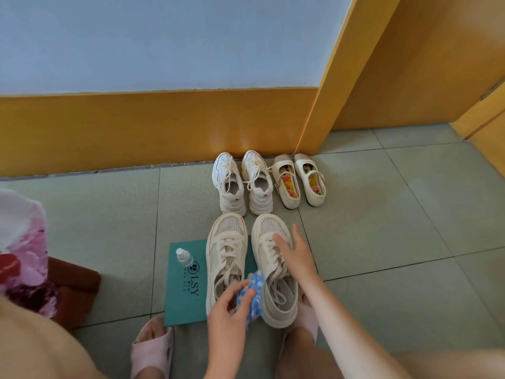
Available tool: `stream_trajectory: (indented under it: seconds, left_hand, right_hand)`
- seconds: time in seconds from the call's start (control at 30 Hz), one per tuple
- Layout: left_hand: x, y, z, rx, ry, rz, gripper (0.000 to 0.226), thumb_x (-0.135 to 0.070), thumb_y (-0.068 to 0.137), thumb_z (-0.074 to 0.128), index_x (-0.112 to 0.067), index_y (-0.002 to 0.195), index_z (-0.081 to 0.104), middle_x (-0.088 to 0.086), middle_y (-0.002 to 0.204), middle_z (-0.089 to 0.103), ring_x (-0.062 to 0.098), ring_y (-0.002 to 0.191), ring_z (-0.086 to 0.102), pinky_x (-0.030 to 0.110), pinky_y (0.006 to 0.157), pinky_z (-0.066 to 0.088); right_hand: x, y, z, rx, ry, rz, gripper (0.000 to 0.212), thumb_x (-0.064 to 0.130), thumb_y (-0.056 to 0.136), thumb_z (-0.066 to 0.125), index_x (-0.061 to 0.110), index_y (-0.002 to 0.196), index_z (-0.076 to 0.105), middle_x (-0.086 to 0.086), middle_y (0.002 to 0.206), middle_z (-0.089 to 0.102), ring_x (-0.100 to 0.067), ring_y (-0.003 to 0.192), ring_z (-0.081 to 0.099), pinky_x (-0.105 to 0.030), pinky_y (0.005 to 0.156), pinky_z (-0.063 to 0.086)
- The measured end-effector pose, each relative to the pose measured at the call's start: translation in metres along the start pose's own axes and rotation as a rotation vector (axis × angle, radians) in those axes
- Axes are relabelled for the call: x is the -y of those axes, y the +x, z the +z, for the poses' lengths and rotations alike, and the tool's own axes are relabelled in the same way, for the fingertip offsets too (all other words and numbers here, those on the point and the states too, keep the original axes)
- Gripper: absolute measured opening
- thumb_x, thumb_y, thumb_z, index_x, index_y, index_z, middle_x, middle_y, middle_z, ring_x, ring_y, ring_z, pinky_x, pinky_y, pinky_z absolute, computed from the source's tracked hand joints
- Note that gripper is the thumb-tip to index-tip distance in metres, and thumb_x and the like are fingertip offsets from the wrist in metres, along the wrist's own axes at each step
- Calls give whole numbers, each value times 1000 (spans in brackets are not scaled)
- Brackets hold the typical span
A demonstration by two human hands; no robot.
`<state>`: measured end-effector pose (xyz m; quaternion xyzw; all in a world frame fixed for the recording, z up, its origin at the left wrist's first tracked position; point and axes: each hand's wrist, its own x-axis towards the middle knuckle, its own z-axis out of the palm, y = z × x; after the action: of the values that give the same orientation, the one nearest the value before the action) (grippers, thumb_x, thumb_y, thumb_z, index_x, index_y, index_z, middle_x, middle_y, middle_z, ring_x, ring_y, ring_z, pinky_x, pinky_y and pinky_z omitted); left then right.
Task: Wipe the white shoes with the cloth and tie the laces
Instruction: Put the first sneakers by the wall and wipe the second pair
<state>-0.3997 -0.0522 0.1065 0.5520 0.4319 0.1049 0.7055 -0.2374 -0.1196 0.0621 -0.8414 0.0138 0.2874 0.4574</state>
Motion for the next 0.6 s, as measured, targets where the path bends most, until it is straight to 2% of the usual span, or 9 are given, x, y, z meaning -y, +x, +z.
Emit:
stream_trajectory:
  seconds: [0.1, 0.17, 0.27, 0.33, 0.4, 0.5, 0.53, 0.6]
  left_hand:
    - [-11, 11, 11, 18, 26, -36, 14, -16, 86, 64, -22, 98, 66, -5, 92, 71, 6, 85, 67, 13, 66, 52]
    - [-17, 20, 23, 45, -3, -47, 17, -16, 89, 60, -20, 105, 66, 2, 97, 71, 15, 91, 68, 19, 74, 52]
    - [-35, 27, 42, 122, -31, -79, 21, -18, 95, 50, -18, 111, 63, 3, 103, 70, 14, 95, 65, 28, 84, 52]
    - [-48, 26, 54, 219, -63, -159, 23, -26, 99, 42, -20, 108, 63, 1, 101, 69, 10, 91, 64, 26, 78, 54]
    - [-54, 26, 62, 320, -89, -246, 36, -37, 100, 34, -17, 109, 62, 2, 104, 67, 11, 91, 64, 22, 67, 57]
    - [-54, 32, 67, 376, -93, -308, 45, -39, 100, 32, -10, 106, 65, 7, 103, 68, 16, 90, 65, 29, 69, 58]
    - [-51, 36, 68, 343, -14, -255, 39, -35, 100, 37, -9, 104, 65, 7, 102, 69, 16, 89, 65, 31, 71, 57]
    - [-39, 46, 68, 207, 349, 12, 26, -27, 95, 50, -12, 111, 64, 2, 107, 66, 14, 97, 61, 32, 84, 52]
  right_hand:
    - [18, -28, -15, -102, 286, -70, 50, 41, 93, 52, 20, 138, 46, 3, 140, 49, -8, 122, 47, -29, 102, 38]
    - [28, -48, -21, -7, 352, -96, 40, 40, 91, 54, 26, 129, 54, 7, 129, 58, -6, 110, 57, -29, 92, 49]
    - [28, -71, -26, 201, 468, -165, 45, 33, 83, 64, 36, 127, 51, 17, 121, 59, 0, 107, 61, -19, 83, 52]
    - [19, -76, -28, 211, 467, -202, 50, 17, 82, 69, 32, 127, 53, 19, 119, 61, 4, 108, 60, -13, 82, 49]
    - [9, -71, -34, 131, 490, -202, 46, 4, 84, 67, 26, 123, 58, 10, 117, 65, -2, 105, 63, -13, 79, 50]
    - [-3, -58, -51, -40, 573, -145, 35, 3, 84, 66, 23, 113, 65, -1, 109, 70, -13, 97, 67, -17, 73, 52]
    - [-8, -52, -58, -101, 620, -110, 34, 5, 84, 67, 23, 112, 65, -2, 107, 71, -15, 94, 67, -18, 73, 54]
    - [-18, -38, -69, -224, 692, -53, 32, 6, 86, 66, 22, 114, 64, -4, 108, 70, -17, 94, 68, -23, 77, 55]
